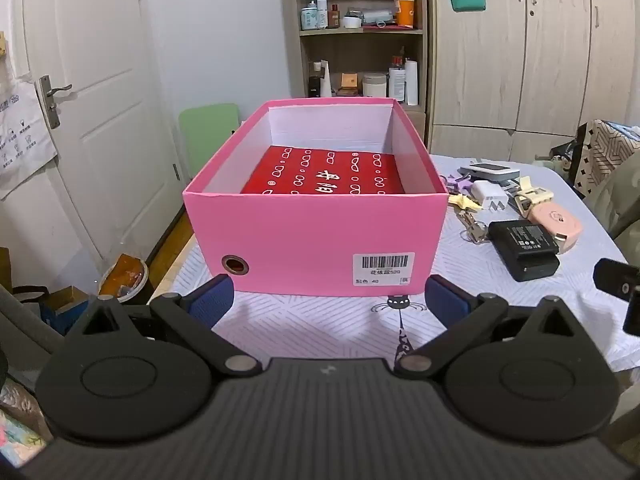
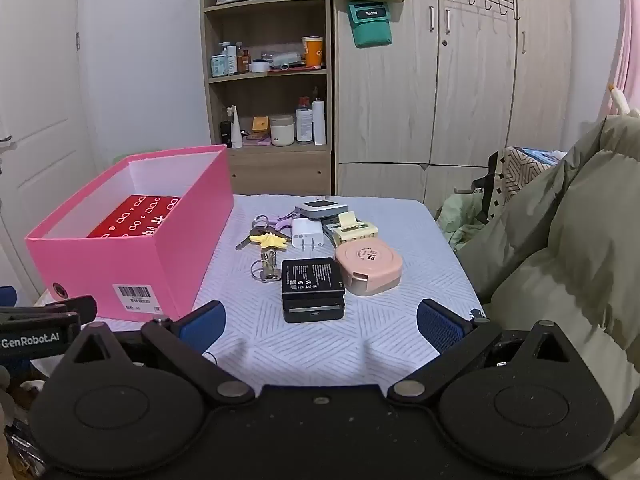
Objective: Organize rigid objects
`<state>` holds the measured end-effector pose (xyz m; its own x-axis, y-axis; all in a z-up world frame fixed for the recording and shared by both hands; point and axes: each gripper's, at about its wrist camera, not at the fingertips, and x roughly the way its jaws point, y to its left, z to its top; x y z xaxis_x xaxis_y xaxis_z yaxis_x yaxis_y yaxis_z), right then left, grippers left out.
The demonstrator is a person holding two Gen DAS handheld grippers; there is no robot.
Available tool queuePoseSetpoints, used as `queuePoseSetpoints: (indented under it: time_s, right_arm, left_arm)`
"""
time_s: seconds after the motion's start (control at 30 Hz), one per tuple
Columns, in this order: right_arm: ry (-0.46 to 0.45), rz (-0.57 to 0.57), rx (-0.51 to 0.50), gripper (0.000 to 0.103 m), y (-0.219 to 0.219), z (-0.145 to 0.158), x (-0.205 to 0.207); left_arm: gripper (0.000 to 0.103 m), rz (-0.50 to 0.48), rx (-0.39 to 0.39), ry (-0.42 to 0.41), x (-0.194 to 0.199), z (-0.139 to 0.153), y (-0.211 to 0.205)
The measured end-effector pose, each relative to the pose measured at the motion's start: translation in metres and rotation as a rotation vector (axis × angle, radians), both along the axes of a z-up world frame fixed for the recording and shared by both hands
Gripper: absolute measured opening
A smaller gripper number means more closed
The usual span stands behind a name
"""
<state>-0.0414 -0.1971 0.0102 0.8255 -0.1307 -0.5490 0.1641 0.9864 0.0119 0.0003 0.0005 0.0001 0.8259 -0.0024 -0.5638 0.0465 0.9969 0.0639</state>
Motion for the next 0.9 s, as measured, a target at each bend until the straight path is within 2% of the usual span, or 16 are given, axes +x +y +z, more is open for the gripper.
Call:
queuePoseSetpoints:
  time_s: [0.27,0.47,0.6,0.9]
  right_arm:
    - [-0.001,-0.010,0.011,0.103,-0.005,-0.001,-0.005]
    - [-0.013,-0.022,-0.012,0.103,-0.005,-0.006,-0.005]
    - [-0.014,-0.025,-0.018,0.103,-0.007,-0.009,-0.004]
    - [-0.020,-0.019,-0.037,0.103,-0.004,-0.011,-0.004]
  left_arm:
    - [0.103,-0.002,0.000,0.009,0.004,-0.005,-0.001]
    - [0.103,0.022,0.021,-0.039,-0.004,-0.007,-0.004]
    - [0.103,0.013,0.028,-0.040,-0.003,-0.009,-0.005]
    - [0.103,0.015,-0.005,-0.050,-0.004,-0.011,0.000]
